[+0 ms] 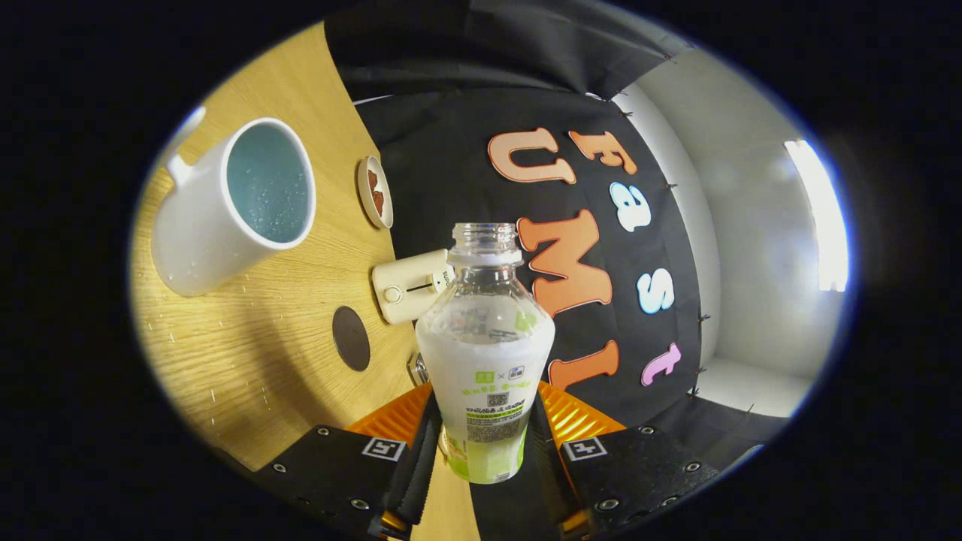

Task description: Take the bottle from table, then pour the juice into the cup, finally place the bottle on the coaster

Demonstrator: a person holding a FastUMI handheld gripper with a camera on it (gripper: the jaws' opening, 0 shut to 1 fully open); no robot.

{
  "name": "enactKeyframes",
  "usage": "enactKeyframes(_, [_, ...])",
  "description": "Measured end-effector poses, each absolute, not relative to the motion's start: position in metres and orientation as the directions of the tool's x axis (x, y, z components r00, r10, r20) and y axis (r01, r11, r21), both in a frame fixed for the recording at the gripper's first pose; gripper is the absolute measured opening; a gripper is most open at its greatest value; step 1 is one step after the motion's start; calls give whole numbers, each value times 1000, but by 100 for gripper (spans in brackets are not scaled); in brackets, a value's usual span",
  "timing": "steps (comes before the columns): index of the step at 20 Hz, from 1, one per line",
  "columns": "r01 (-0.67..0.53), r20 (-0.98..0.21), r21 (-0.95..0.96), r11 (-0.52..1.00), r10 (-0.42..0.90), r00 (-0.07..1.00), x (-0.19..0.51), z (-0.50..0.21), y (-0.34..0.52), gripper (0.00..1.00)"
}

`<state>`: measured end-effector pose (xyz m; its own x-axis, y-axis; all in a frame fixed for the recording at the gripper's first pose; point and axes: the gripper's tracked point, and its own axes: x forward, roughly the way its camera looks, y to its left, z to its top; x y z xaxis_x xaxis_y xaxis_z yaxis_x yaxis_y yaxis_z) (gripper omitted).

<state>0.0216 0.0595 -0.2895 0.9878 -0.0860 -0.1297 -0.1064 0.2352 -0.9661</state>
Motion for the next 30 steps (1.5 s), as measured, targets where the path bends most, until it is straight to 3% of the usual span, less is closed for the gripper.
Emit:
enactKeyframes(20, [-106, -109, -991, -84, 38, 993, 34, -287, 79, 61])
enactKeyframes(30, [-91, -101, -987, -136, 65, 993, 36, -286, 83, 61])
